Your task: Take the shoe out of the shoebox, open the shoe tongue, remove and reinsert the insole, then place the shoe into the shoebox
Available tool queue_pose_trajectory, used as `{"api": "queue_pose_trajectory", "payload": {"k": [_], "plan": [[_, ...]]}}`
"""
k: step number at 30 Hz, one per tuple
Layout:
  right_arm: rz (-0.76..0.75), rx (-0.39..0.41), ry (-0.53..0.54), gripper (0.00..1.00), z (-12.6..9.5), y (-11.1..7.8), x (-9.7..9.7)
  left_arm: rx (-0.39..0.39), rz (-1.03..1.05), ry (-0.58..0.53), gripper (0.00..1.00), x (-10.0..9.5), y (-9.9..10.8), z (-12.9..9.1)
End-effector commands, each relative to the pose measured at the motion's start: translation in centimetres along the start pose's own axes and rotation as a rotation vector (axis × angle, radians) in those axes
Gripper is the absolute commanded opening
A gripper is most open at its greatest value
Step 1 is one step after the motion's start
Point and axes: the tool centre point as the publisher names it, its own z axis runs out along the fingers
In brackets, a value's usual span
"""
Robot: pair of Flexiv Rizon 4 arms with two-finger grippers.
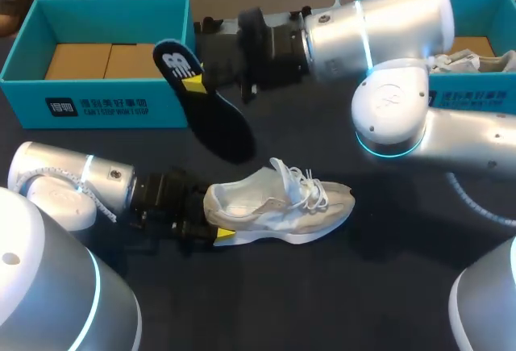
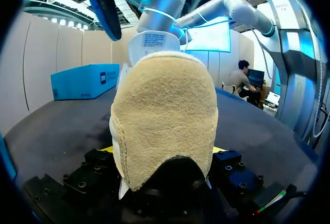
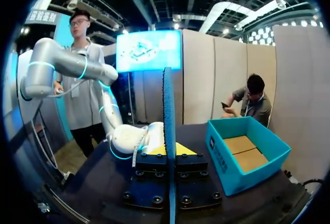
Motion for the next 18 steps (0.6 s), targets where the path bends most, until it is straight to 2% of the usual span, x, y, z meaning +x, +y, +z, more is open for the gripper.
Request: {"api": "queue_pose_trajectory", "payload": {"k": [1, 3, 4, 6, 7, 18], "plan": [[0.003, -0.069, 0.002, 0.00, -0.5, 1.6, -0.1, -0.002, 0.000, -0.001, 0.00, 0.0, 0.0, 0.1], [0.005, -0.099, 0.012, 0.00, -0.9, 2.6, -0.1, -0.002, 0.000, -0.001, 0.00, 0.0, 0.0, 0.1], [0.021, -0.141, 0.006, 0.00, -1.1, 3.1, -0.1, -0.002, 0.000, -0.001, 0.00, 0.0, 0.0, 0.1], [-0.031, -0.147, 0.009, 0.00, -1.6, 4.3, -0.2, -0.002, 0.000, -0.001, 0.00, 0.0, 0.0, 0.1], [-0.098, -0.177, -0.004, 0.00, -1.9, 4.8, -0.3, -0.002, 0.000, -0.001, 0.00, 0.0, 0.0, 0.1], [-0.098, -0.177, -0.004, 0.00, -1.9, 4.8, -0.3, -0.002, 0.000, -0.001, 0.00, 0.0, 0.0, 0.1]]}}
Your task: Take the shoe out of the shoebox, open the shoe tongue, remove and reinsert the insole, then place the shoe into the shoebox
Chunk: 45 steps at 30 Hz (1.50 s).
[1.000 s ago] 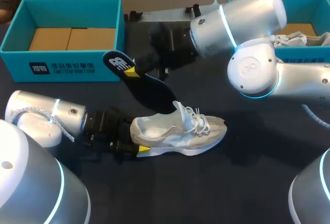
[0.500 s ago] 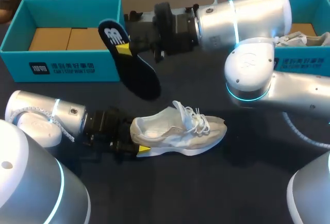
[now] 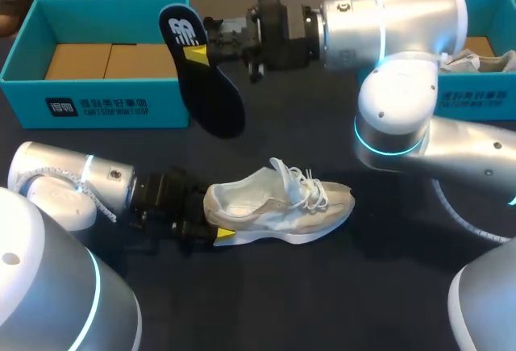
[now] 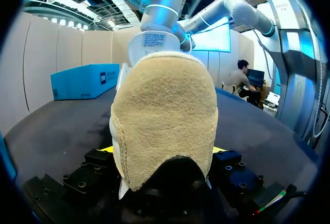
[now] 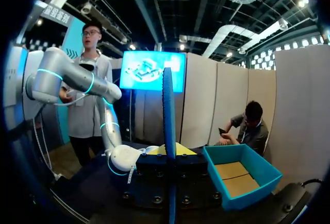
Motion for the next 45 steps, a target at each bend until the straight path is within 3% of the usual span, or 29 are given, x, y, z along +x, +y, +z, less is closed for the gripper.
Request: {"api": "queue_pose_trajectory", "payload": {"k": [1, 3, 5, 9, 20, 26, 43, 45], "plan": [[0.000, -0.003, -0.004, 0.00, 0.1, -0.1, 0.1, -0.002, 0.000, -0.001, 0.00, 0.0, 0.0, 0.1], [0.000, -0.003, -0.004, 0.00, 0.1, -0.1, 0.1, -0.002, 0.000, -0.001, 0.00, 0.0, 0.0, 0.1], [0.067, 0.060, 0.004, 0.00, -0.2, 0.0, -0.1, -0.002, 0.000, -0.001, 0.00, 0.0, 0.0, 0.1], [0.169, -0.038, -0.004, 0.00, -1.7, 1.6, 0.1, -0.002, 0.000, -0.001, 0.00, 0.0, 0.0, 0.1], [0.416, -0.045, 0.039, 0.00, -4.6, 6.3, 1.4, -0.002, 0.000, -0.001, 0.00, 0.0, 0.0, 0.1], [0.449, -0.099, 0.010, 0.00, -5.3, 8.6, 2.4, -0.002, 0.000, -0.001, 0.00, 0.0, 0.0, 0.1], [0.449, -0.099, 0.010, 0.00, -5.3, 8.6, 2.4, -0.002, 0.000, -0.001, 0.00, 0.0, 0.0, 0.1], [0.481, -0.150, -0.020, 0.00, -6.2, 8.5, 2.8, -0.002, 0.000, -0.001, 0.00, 0.0, 0.0, 0.1]]}}
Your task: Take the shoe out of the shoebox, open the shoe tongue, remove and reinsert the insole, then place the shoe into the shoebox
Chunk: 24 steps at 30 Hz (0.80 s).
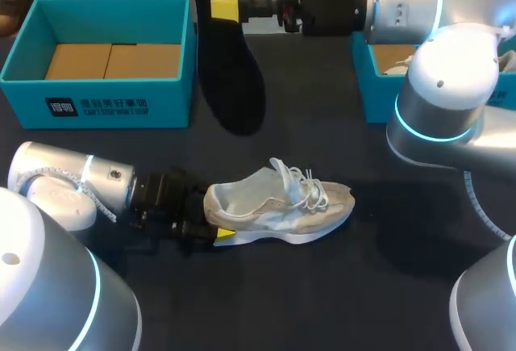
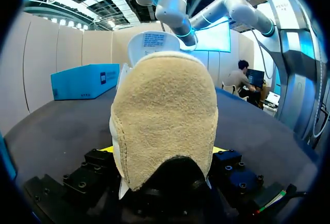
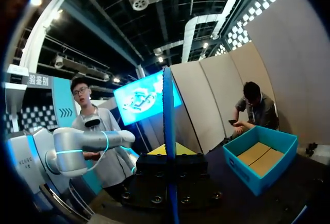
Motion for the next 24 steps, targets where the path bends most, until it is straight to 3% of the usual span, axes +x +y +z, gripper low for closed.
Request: {"api": "queue_pose_trajectory", "payload": {"k": [1, 6, 10, 24], "plan": [[0.040, -0.077, -0.015, 0.00, -1.1, -0.3, 0.8, -0.002, 0.000, -0.001, 0.00, 0.1, 0.0, 0.1], [0.087, -0.126, -0.019, 0.00, -2.8, -0.4, 1.9, -0.002, 0.000, -0.001, 0.00, 0.1, 0.0, 0.1], [0.097, -0.119, -0.028, 0.00, -3.6, -0.4, 2.4, -0.002, 0.000, -0.001, 0.00, 0.1, 0.0, 0.1], [0.125, 0.003, -0.004, 0.00, -6.8, 0.1, 4.7, -0.002, 0.000, -0.001, 0.00, 0.1, 0.0, 0.1]]}}
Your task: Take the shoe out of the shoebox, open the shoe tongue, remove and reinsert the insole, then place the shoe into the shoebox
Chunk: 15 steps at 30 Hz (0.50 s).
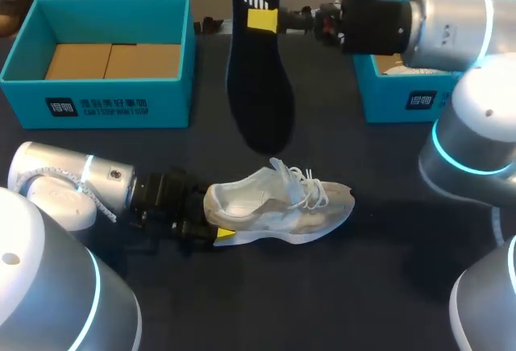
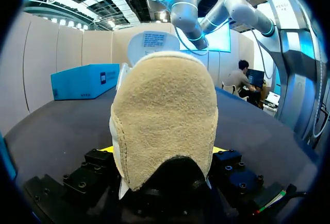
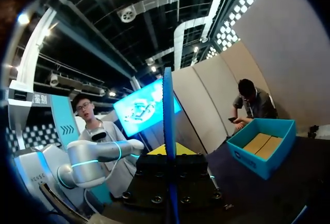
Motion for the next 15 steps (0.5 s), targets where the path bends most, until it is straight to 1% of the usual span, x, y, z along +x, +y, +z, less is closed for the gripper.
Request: {"api": "queue_pose_trajectory", "payload": {"k": [1, 4, 6, 9, 11, 14, 15], "plan": [[-0.002, 0.062, 0.027, 0.00, -1.9, 0.5, 1.1, -0.002, 0.000, -0.001, 0.00, 0.1, 0.0, 0.1], [0.009, 0.092, 0.050, 0.00, -2.4, 0.5, 2.2, -0.002, 0.000, -0.001, 0.00, 0.1, 0.0, 0.1], [0.023, 0.105, 0.041, 0.00, -2.7, 0.4, 2.8, -0.002, 0.000, -0.001, 0.00, 0.1, 0.0, 0.1], [0.035, 0.100, 0.036, 0.00, -3.3, 0.1, 3.7, -0.002, 0.000, -0.001, 0.00, 0.1, 0.0, 0.1], [0.036, 0.072, 0.034, 0.00, -3.7, 0.1, 4.4, -0.002, 0.000, -0.001, 0.00, 0.1, 0.0, 0.1], [0.046, 0.067, 0.017, 0.00, -4.1, 0.1, 5.3, -0.002, 0.000, -0.001, 0.00, 0.1, 0.0, 0.1], [0.050, 0.049, 0.015, 0.00, -4.3, 0.2, 5.7, -0.002, 0.000, -0.001, 0.00, 0.1, 0.0, 0.1]]}}
